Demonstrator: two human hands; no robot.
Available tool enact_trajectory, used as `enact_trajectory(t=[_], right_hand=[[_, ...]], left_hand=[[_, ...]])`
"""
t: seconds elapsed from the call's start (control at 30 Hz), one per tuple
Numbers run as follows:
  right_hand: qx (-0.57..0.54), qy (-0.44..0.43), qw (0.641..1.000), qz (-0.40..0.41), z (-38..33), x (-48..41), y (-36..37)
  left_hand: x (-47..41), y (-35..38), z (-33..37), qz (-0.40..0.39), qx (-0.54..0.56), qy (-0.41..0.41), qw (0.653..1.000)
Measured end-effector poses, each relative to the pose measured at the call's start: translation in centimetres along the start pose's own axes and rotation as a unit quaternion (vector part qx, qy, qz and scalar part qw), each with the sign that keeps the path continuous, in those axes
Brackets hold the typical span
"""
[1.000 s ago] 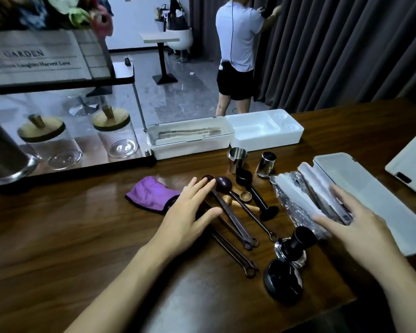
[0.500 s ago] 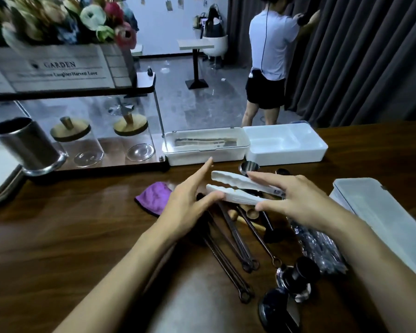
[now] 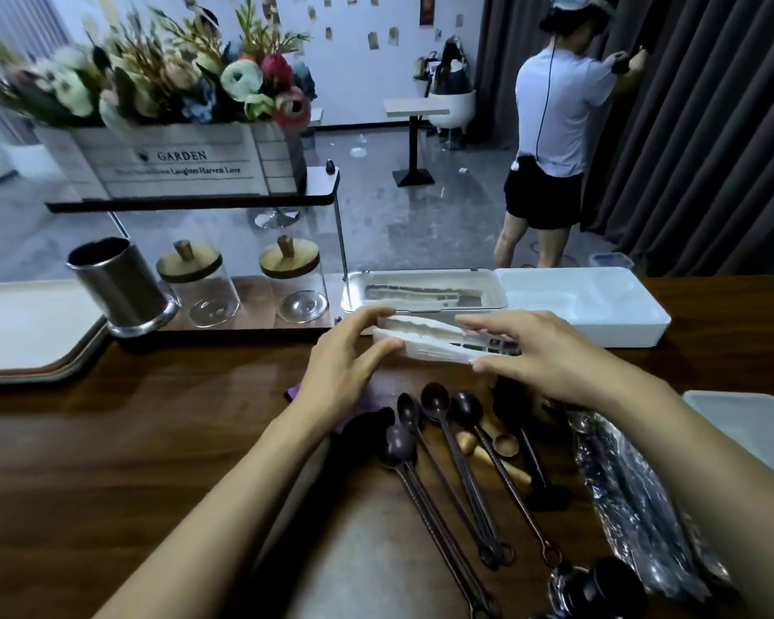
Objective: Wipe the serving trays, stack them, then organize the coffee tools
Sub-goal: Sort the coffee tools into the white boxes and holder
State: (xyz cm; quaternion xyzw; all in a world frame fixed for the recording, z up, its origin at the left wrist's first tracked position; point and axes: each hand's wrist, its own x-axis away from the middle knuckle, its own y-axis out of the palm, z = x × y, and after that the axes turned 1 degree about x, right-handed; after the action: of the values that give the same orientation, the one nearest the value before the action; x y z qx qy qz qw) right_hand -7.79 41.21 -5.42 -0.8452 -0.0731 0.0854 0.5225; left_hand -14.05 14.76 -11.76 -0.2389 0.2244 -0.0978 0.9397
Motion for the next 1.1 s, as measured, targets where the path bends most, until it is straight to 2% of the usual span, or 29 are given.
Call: enact_trajectory(t=[0.23, 0.4, 0.5, 1.1], right_hand=[[0.037, 0.016, 0.999, 0.02, 1.1, -4.8, -0.6], [0.026, 0.034, 0.997, 0.057, 3.6, -6.7, -0.8], [0.014, 0.054, 0.996, 0.063, 5.0, -7.1, -0.6], [-0.021, 0.064, 0.997, 0.047, 7.2, -6.7, -0.5]], left_hand=[[-2.9, -0.3, -2.1, 0.0, -0.048, -0.011, 0.999], [-4.7, -1.3, -4.4, -0.017, -0.2, 0.005, 0.98], [-6.0, -1.5, -5.7, -0.023, -0.243, 0.029, 0.969], [-8.1, -1.7, -9.8, 0.009, -0.211, 0.031, 0.977]])
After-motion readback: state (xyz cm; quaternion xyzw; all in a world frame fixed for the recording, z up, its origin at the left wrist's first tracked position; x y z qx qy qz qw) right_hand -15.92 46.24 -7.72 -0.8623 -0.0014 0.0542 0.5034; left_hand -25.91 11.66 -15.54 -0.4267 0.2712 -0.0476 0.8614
